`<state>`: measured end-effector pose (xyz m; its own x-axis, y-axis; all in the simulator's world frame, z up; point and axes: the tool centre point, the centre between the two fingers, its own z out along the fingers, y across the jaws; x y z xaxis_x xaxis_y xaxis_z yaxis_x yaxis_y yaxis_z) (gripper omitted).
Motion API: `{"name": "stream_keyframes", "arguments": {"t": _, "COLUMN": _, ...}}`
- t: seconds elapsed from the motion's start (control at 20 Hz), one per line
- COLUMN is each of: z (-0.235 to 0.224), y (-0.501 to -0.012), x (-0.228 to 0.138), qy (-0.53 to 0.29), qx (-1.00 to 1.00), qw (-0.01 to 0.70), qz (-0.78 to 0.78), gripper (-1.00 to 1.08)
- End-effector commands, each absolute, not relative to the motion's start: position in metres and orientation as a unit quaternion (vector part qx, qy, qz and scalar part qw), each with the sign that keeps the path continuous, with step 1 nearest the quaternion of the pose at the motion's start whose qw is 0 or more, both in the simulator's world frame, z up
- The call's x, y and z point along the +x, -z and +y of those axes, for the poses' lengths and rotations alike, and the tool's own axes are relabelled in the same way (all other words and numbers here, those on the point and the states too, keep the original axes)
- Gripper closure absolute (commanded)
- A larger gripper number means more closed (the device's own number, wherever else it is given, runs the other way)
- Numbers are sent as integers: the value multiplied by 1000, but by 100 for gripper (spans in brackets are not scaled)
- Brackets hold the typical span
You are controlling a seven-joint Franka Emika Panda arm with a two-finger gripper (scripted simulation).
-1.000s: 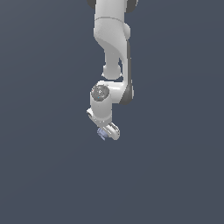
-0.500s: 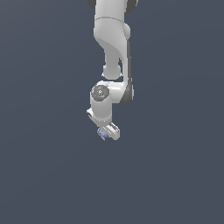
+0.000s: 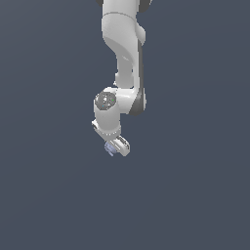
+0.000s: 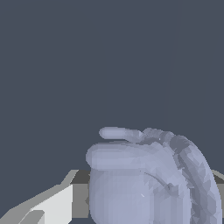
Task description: Pick up the object and move it to a goal position.
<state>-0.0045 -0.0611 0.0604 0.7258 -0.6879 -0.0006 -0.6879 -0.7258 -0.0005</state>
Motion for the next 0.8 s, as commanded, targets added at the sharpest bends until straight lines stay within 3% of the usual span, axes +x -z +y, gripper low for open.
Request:
{"name": "stream_keyframes", "arguments": {"t": 0.0, "z": -73, "y": -73, "x": 0, "qy": 0, "qx": -929, "qw": 0, "qz": 371, "gripper": 108}}
{"name": "stream_keyframes", "arguments": {"t": 0.75, "z": -163, "y": -167, "x": 42, "qy": 0, "qx": -929, "qw": 0, "qz": 371, "gripper": 108}}
